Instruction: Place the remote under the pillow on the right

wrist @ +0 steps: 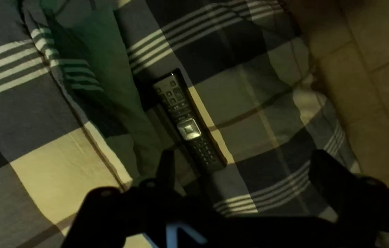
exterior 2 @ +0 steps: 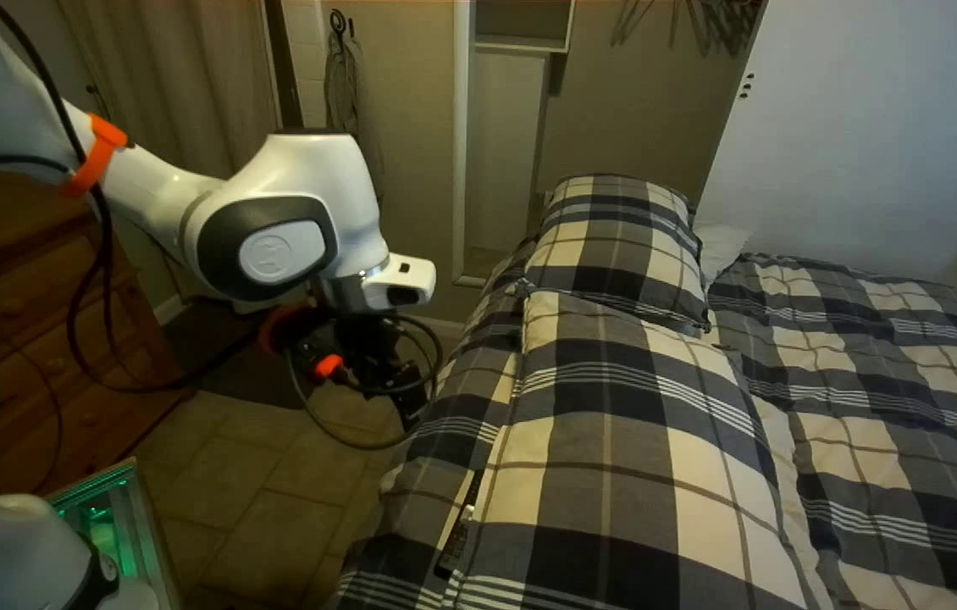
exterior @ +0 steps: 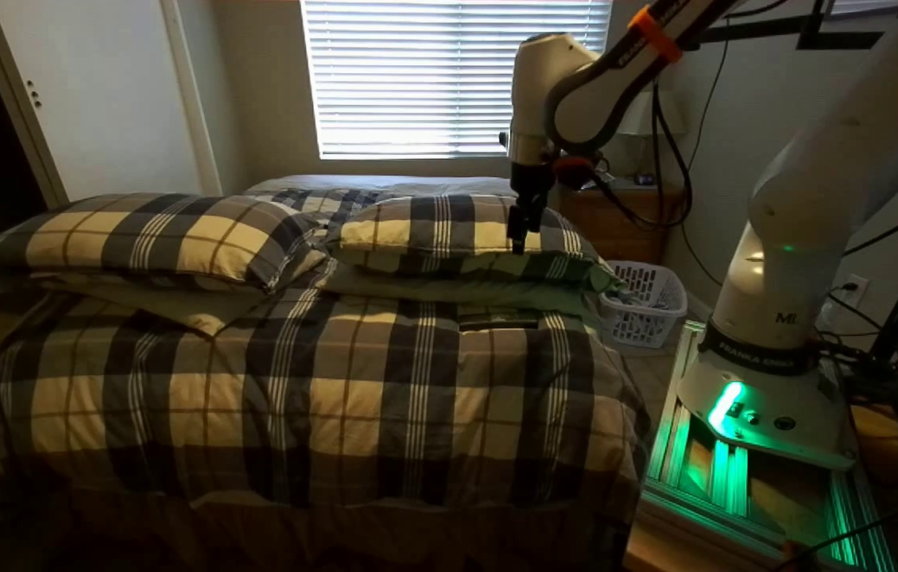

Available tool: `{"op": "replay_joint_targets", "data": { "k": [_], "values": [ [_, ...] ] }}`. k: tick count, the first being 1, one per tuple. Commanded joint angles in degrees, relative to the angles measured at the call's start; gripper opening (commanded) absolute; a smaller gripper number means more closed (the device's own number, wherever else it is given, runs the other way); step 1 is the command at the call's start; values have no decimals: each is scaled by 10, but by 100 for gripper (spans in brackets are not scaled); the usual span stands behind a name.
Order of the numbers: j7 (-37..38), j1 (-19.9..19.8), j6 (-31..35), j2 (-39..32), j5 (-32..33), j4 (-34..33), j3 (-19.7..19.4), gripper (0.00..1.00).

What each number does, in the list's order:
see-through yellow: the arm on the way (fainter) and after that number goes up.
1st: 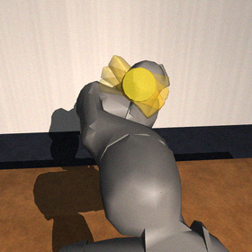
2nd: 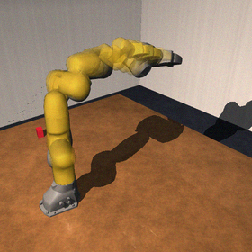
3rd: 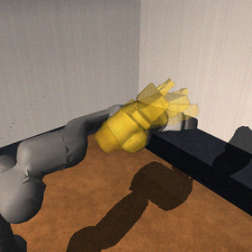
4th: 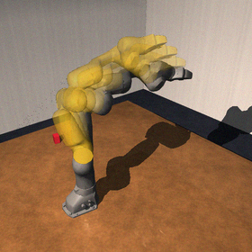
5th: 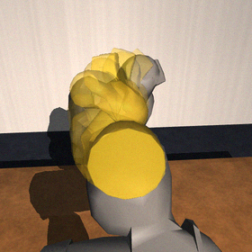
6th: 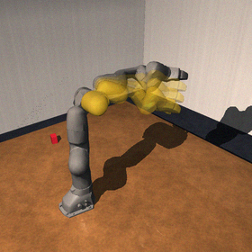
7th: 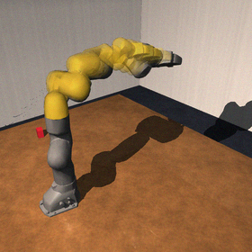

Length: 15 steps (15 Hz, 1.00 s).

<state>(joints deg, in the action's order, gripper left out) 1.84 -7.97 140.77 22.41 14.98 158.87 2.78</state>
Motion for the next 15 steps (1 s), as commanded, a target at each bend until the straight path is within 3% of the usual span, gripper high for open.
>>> {"op": "replay_joint_targets", "data": {
  "k": [1, 7, 12, 15],
  "values": [
    [47, -35, 67, -95, 108, -1, 12, 100],
    [201, -84, 245, -227, 363, -1, 3, 100],
    [364, -92, 278, -308, 584, -58, -41, 100],
    [449, -85, 289, -361, 672, -106, -60, 100]
  ]
}}
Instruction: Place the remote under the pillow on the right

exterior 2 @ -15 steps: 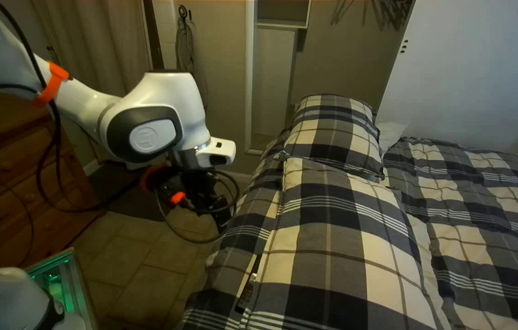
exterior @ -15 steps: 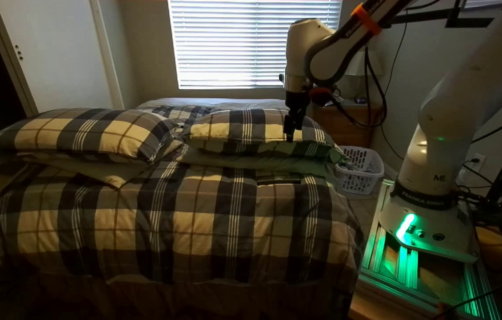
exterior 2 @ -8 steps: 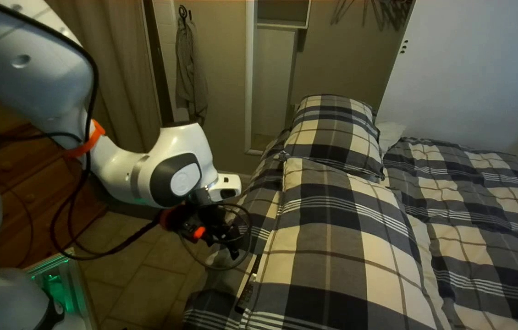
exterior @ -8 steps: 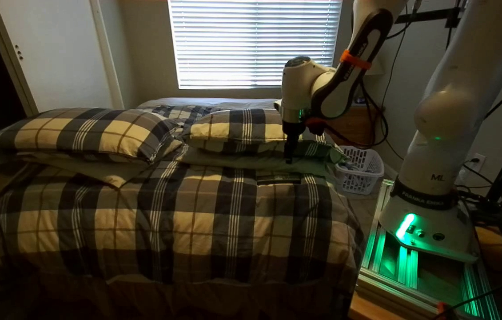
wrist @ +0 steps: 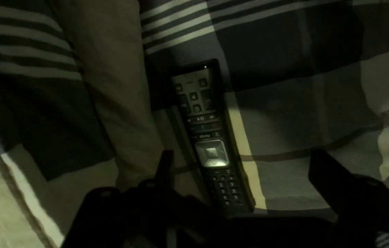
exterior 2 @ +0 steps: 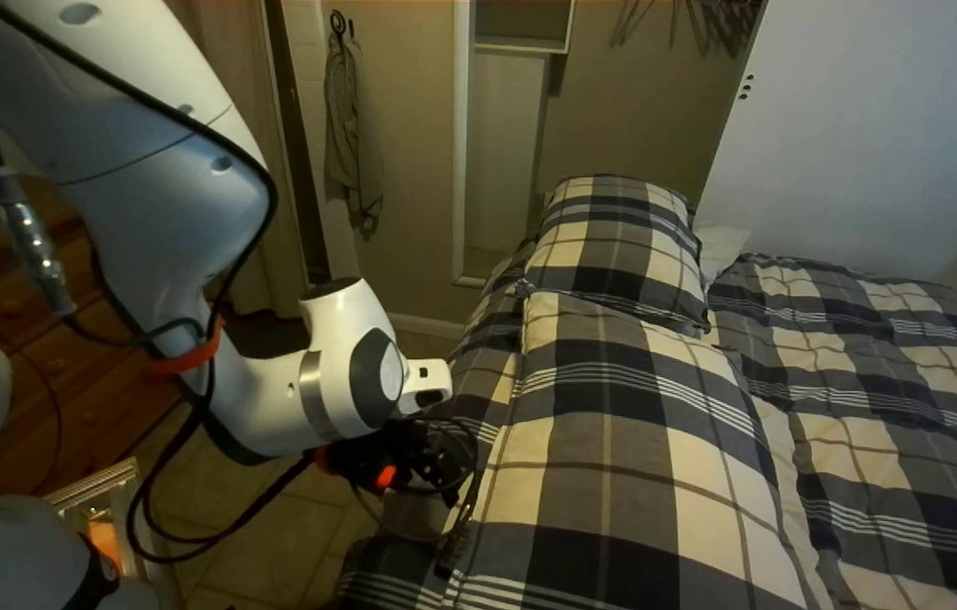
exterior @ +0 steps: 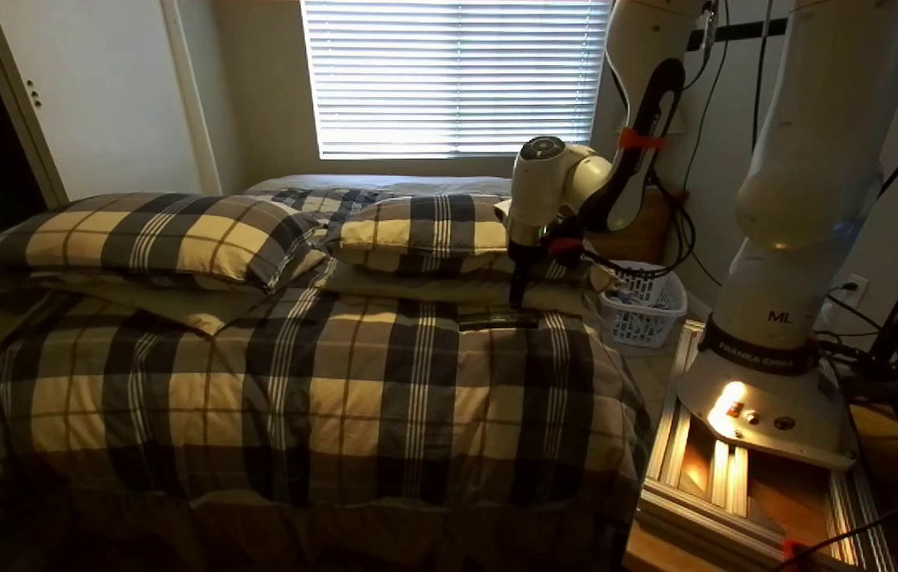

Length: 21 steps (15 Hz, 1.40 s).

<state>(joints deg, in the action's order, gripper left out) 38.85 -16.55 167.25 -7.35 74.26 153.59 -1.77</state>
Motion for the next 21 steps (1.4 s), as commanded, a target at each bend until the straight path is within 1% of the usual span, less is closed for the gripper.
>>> {"op": "replay_joint_targets", "data": {
  "k": [1, 3, 8, 14, 15, 16, 17, 18, 19, 20, 21],
  "values": [
    [108, 4, 29, -84, 107, -70, -17, 100],
    [159, 7, 40, -127, 148, -104, -17, 100],
    [269, 9, 35, -218, 252, -199, -9, 100],
    [357, -1, 34, -299, 338, -279, 17, 100],
    [368, -3, 34, -310, 348, -290, 21, 97],
    [379, -5, 34, -320, 359, -299, 26, 86],
    [389, -6, 32, -327, 369, -306, 29, 72],
    [397, -7, 31, -331, 377, -310, 32, 68],
    [406, -9, 29, -335, 387, -314, 35, 61],
    [416, -10, 28, -335, 395, -316, 38, 53],
    [422, -10, 28, -333, 398, -313, 41, 46]
  ]
}}
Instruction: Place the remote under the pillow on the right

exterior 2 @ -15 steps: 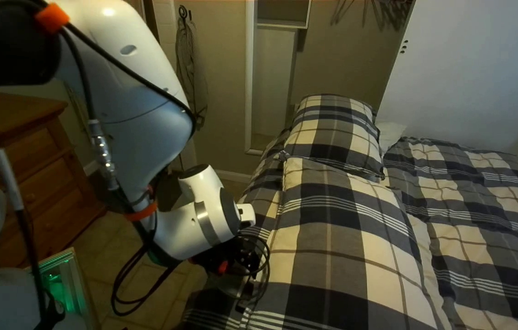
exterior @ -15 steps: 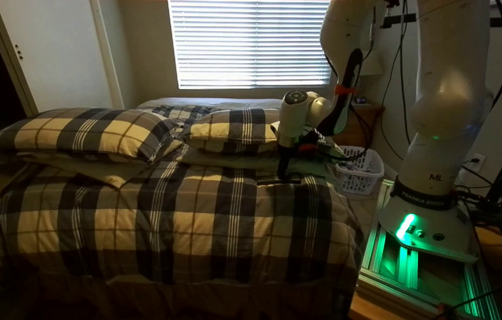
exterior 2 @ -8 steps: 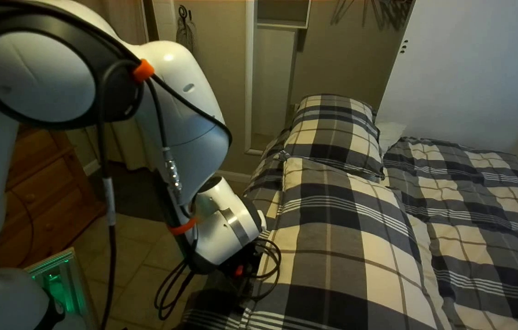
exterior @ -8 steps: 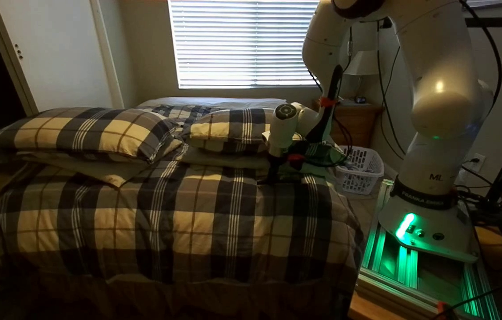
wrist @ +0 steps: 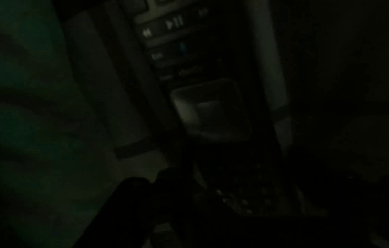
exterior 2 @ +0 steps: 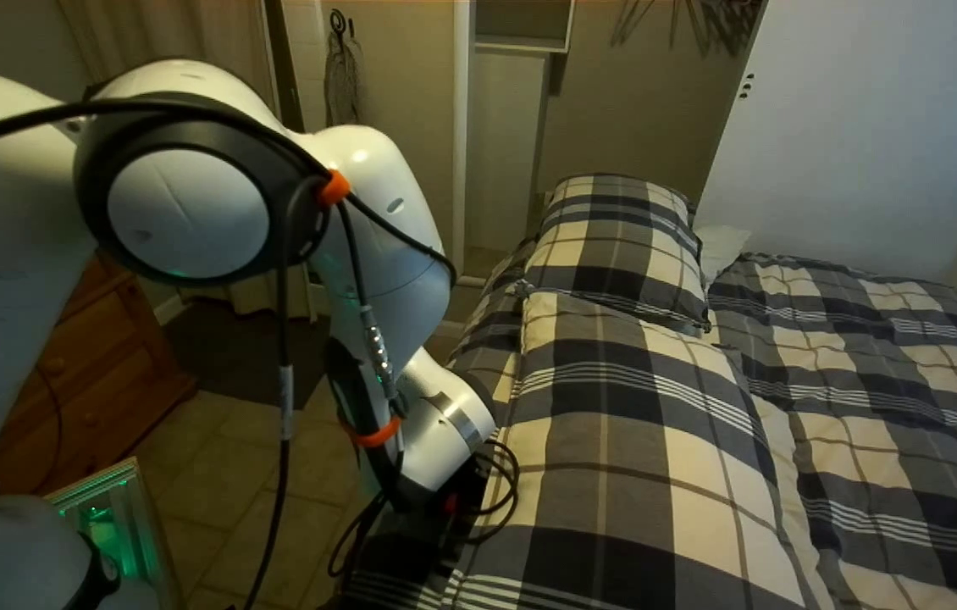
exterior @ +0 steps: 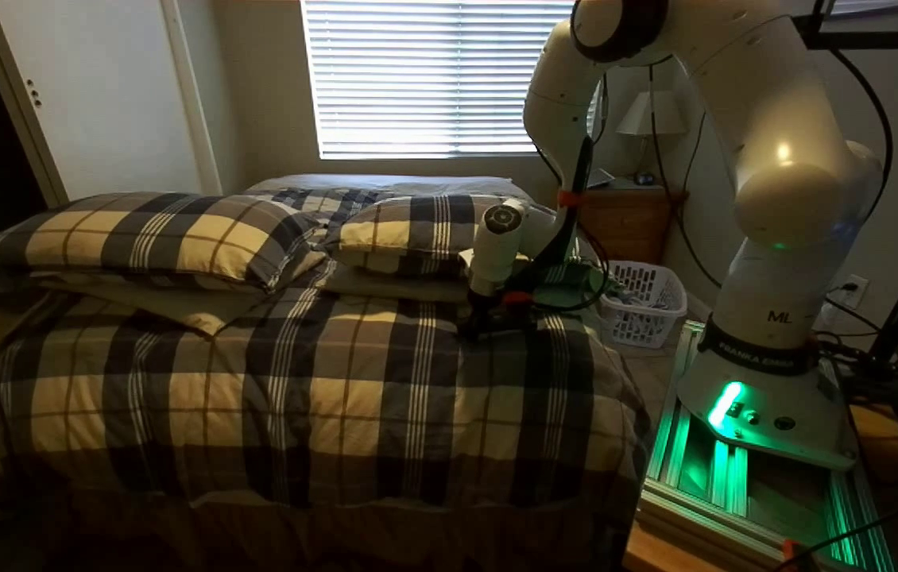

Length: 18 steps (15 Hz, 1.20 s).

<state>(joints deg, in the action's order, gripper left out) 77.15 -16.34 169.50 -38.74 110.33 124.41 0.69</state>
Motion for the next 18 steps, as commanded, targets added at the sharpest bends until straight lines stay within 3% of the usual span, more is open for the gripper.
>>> {"op": "replay_joint_targets", "data": {
  "k": [1, 6, 9, 16, 17, 18],
  "values": [
    [48, -13, 6, -16, 42, -19, 18, 40],
    [71, -9, 0, 6, 40, -7, 27, 5],
    [74, -7, -3, 3, 41, -18, 33, 1],
    [71, -7, -14, -5, 44, -56, 39, 5],
    [74, -7, -14, -6, 46, -61, 41, 34],
    [79, -7, -12, -5, 50, -67, 45, 34]
  ]
}}
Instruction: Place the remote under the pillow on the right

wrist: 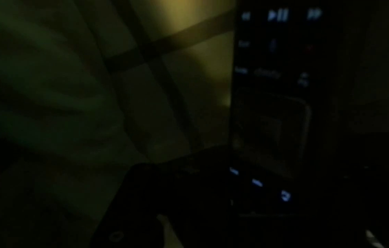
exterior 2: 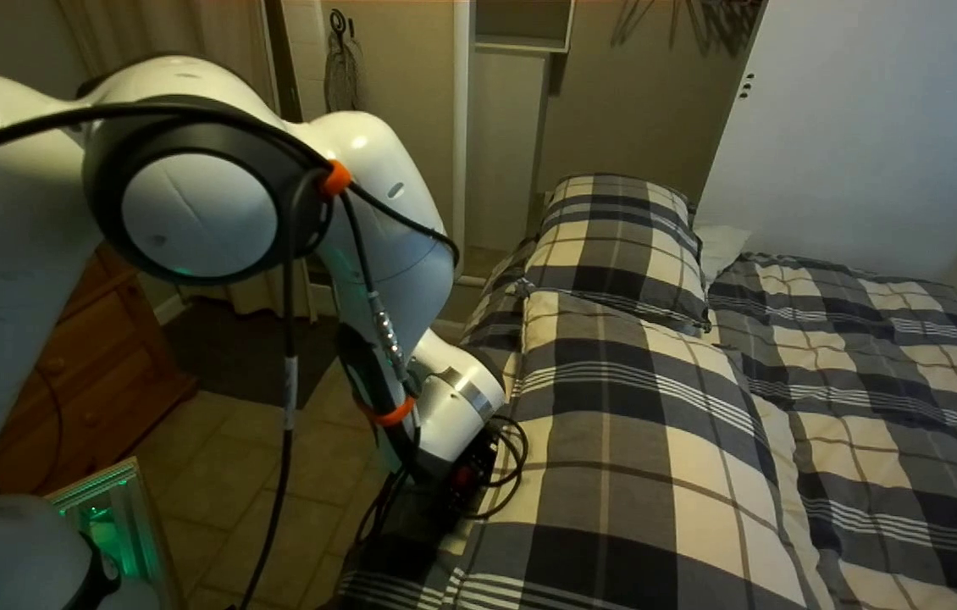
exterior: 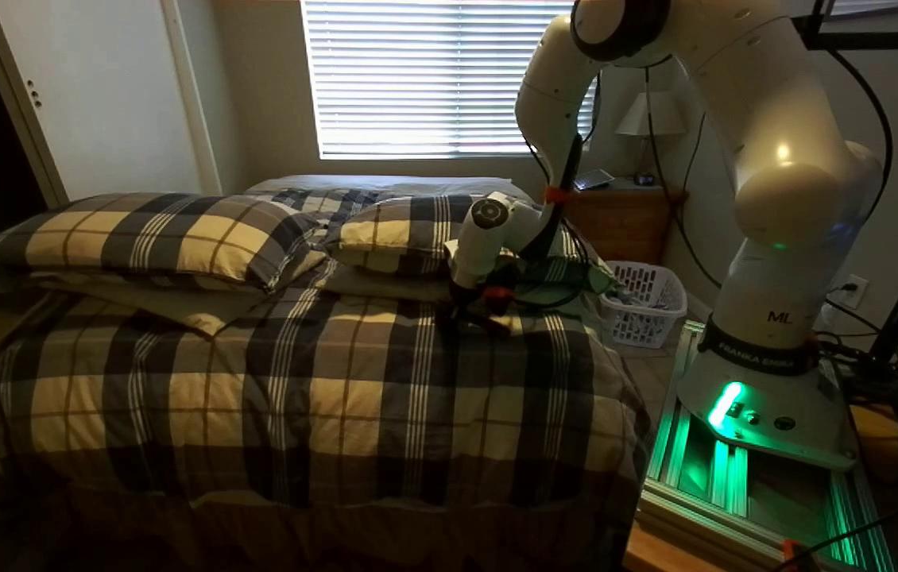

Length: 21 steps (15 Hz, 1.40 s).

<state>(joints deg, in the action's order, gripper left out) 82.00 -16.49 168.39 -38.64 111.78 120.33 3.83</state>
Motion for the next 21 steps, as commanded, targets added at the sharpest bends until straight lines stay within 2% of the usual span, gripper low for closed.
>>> {"op": "replay_joint_targets", "data": {
  "k": [1, 5, 10, 13, 17, 21],
  "values": [
    [35, -5, 1, -5, 38, -33, 19, 36],
    [29, -2, 7, -16, -12, -35, 25, 62],
    [-15, -11, 24, -26, -103, -20, 8, 99],
    [-47, -20, 47, -22, -146, -10, 8, 100],
    [-108, -37, 123, -24, -200, 10, 15, 100],
    [-166, -48, 135, -33, -264, 35, 17, 100]
  ]
}}
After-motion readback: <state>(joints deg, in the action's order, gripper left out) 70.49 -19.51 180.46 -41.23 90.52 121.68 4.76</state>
